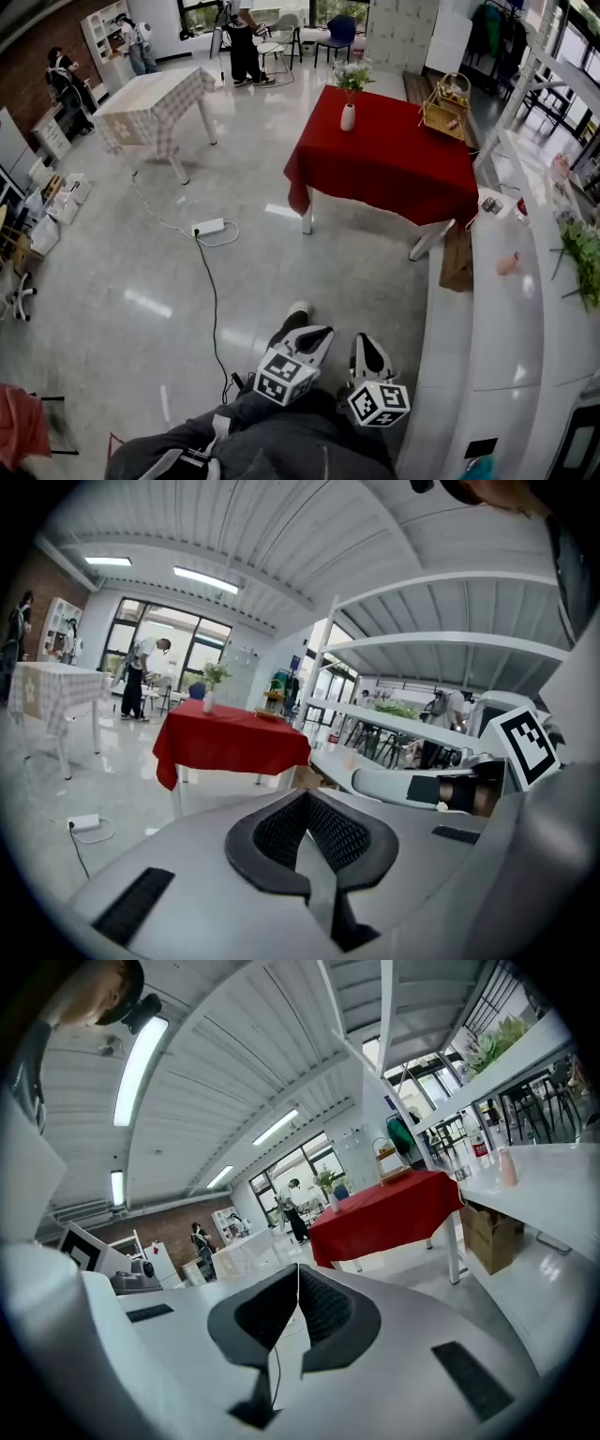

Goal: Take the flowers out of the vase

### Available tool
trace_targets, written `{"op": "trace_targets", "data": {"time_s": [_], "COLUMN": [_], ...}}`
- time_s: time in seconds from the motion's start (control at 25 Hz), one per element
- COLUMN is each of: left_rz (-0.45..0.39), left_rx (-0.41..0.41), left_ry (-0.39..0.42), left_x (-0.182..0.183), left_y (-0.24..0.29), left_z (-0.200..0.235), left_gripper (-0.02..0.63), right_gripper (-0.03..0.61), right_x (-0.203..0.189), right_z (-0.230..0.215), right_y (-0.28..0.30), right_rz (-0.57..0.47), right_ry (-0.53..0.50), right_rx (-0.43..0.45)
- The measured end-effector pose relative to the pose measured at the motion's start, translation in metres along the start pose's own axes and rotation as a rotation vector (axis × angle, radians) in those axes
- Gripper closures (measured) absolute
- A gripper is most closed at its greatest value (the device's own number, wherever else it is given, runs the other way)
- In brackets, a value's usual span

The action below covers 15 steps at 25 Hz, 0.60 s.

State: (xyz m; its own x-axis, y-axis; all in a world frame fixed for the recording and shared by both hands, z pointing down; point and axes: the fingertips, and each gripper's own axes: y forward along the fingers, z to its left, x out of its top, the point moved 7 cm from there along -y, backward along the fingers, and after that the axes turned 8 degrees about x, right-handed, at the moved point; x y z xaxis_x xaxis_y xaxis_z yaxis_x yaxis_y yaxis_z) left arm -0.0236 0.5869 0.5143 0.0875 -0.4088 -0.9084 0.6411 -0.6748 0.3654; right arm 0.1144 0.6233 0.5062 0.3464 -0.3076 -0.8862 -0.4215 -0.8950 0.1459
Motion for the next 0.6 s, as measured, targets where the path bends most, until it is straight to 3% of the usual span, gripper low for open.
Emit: {"op": "trace_targets", "data": {"time_s": [0.6], "left_rz": [0.001], "left_rx": [0.017], "left_ry": [-0.041], "left_x": [0.025], "left_y": [0.057], "left_z": [0.043], "left_gripper": [0.604], "right_gripper": [0.565], "right_x": [0.023], "right_z": [-0.033], "right_y": [0.06], "right_rz": [0.015], "right_ry": [-0.009], "right_rx": [0.007]}}
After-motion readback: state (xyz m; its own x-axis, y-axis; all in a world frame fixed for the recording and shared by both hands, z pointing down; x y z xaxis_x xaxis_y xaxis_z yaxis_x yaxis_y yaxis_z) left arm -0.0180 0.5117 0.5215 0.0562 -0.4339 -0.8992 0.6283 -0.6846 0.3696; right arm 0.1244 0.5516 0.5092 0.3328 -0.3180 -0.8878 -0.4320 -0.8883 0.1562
